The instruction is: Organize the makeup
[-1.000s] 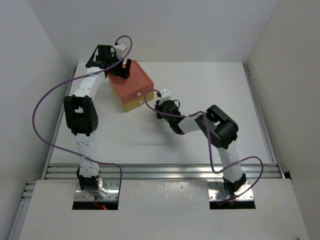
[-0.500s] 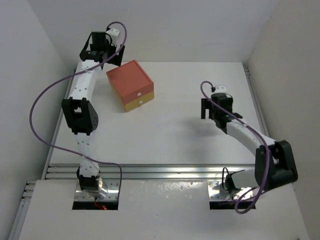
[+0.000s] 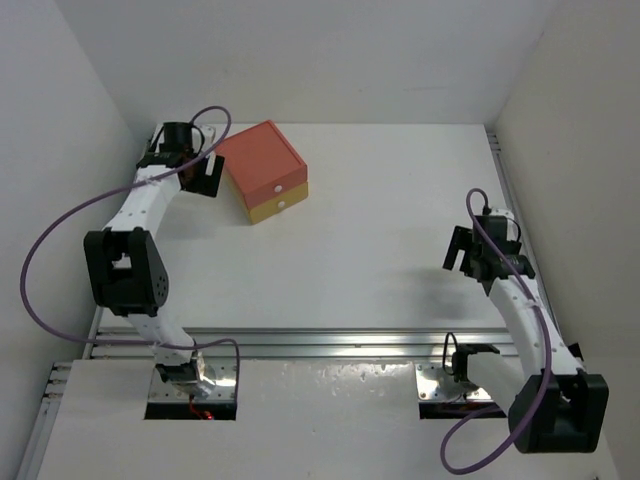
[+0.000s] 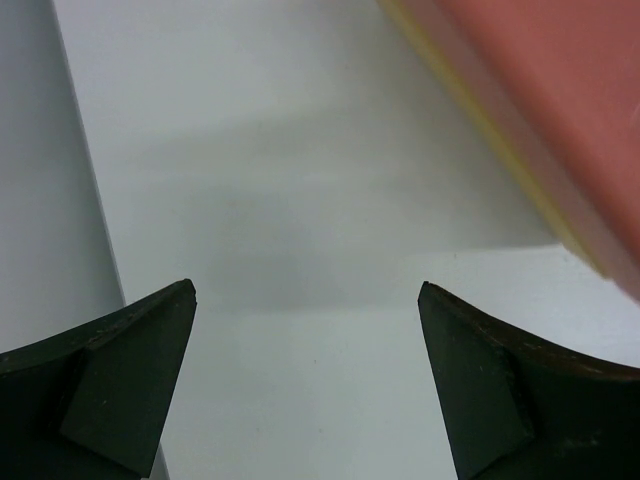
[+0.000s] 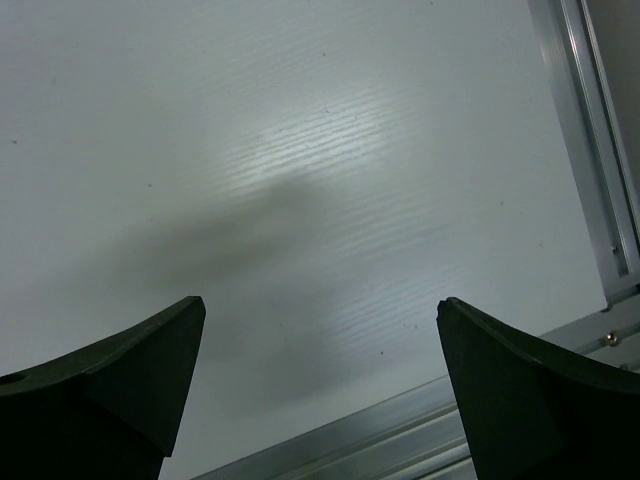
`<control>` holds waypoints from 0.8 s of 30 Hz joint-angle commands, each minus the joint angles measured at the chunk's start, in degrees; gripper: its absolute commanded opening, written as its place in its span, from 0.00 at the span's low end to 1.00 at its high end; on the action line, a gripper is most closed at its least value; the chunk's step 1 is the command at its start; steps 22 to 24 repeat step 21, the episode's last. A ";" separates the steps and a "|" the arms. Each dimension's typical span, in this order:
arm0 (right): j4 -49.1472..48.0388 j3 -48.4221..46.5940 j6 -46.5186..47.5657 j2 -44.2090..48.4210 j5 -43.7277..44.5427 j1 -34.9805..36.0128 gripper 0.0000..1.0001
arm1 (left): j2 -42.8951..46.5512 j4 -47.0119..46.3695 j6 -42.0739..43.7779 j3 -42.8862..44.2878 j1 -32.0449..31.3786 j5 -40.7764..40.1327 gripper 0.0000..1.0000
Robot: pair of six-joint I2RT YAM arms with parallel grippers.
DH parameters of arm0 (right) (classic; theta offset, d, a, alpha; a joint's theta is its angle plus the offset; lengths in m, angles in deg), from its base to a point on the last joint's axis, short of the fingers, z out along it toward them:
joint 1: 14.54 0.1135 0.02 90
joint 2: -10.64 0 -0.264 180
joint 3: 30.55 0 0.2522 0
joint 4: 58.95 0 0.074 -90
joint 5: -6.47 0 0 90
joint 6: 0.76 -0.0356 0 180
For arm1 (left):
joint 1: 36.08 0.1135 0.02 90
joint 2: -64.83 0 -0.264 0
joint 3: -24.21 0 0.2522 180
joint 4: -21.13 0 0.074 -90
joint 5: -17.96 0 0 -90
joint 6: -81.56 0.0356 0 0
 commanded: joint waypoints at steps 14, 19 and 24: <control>24.44 -12.90 -16.13 6.67 -3.42 0.22 0.99 | 26.44 1.04 -1.56 -22.59 12.98 14.55 1.00; 28.30 -12.19 -17.72 13.07 -5.09 0.14 0.99 | 29.44 1.57 -2.26 -23.91 12.98 17.27 1.00; 29.45 -12.54 -16.49 14.14 -5.01 0.14 0.99 | 30.40 1.57 -2.26 -24.53 13.51 17.90 1.00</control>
